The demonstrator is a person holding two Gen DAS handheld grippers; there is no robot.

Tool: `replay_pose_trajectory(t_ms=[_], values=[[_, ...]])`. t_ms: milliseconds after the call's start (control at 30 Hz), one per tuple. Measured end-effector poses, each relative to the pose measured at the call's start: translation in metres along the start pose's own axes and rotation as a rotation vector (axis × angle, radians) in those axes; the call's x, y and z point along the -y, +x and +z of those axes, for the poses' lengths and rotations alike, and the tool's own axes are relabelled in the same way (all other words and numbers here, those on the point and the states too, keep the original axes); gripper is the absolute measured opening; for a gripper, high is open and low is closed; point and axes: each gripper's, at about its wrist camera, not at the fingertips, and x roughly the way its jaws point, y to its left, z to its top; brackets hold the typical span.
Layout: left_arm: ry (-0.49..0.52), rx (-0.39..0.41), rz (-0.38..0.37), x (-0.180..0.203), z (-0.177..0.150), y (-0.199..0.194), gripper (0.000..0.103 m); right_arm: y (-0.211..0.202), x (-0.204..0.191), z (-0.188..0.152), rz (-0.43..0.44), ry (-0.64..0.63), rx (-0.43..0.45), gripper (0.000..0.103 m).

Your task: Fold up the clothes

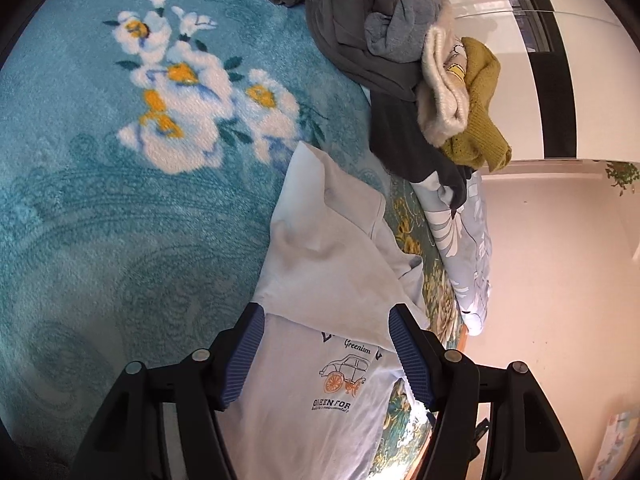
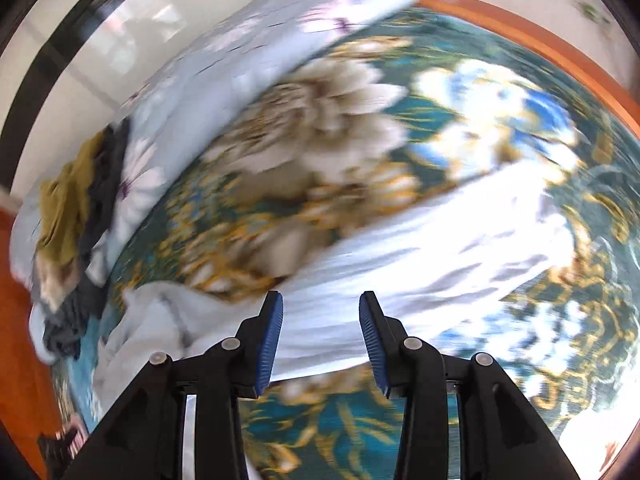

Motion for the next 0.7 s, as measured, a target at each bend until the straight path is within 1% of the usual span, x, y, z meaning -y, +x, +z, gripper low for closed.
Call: replay_pose_trajectory(t_ms=[33,100,167,233,367,433,467,567,600,633,667,700], values=[[-0.006,0.008,-0.006,-0.001,-0.001,-0.003,0.069,-0.002,0.023,0.003,-0.015,0.064,0.016,0.041],[0.009,0.004,0.011,0.003,-0.008,-0.002,0.069,-0.004,0.060,0.008,-0.033,0.163,0.041,0.041],[0.013,-0.002,0.030,0.006,-0.015,-0.002,0.069,-0.004,0.084,0.011,-0.047,0.233,0.051,0.041],[0.010,0.002,0.040,0.005,-0.021,-0.005,0.069,-0.004,0.099,0.015,-0.038,0.298,0.070,0.041],[-0.023,0.028,0.043,0.000,-0.030,-0.016,0.069,0.009,0.109,0.025,0.056,0.399,0.061,0.041],[-0.012,0.038,0.054,0.001,-0.033,-0.019,0.069,0.016,0.106,0.030,0.062,0.403,0.054,0.041],[-0.005,0.039,0.064,0.002,-0.035,-0.019,0.069,0.019,0.103,0.032,0.060,0.397,0.052,0.044],[0.012,0.031,0.083,0.006,-0.039,-0.020,0.069,0.025,0.098,0.036,0.068,0.375,0.051,0.043],[0.021,0.031,0.088,0.008,-0.040,-0.021,0.069,0.026,0.097,0.036,0.055,0.368,0.047,0.041],[0.029,0.031,0.093,0.009,-0.041,-0.022,0.069,0.028,0.095,0.036,0.042,0.360,0.042,0.027],[0.038,0.031,0.100,0.011,-0.042,-0.023,0.069,0.030,0.094,0.036,0.033,0.356,0.034,0.006],[0.043,0.032,0.104,0.011,-0.042,-0.025,0.069,0.032,0.093,0.035,0.026,0.353,0.023,0.005]])
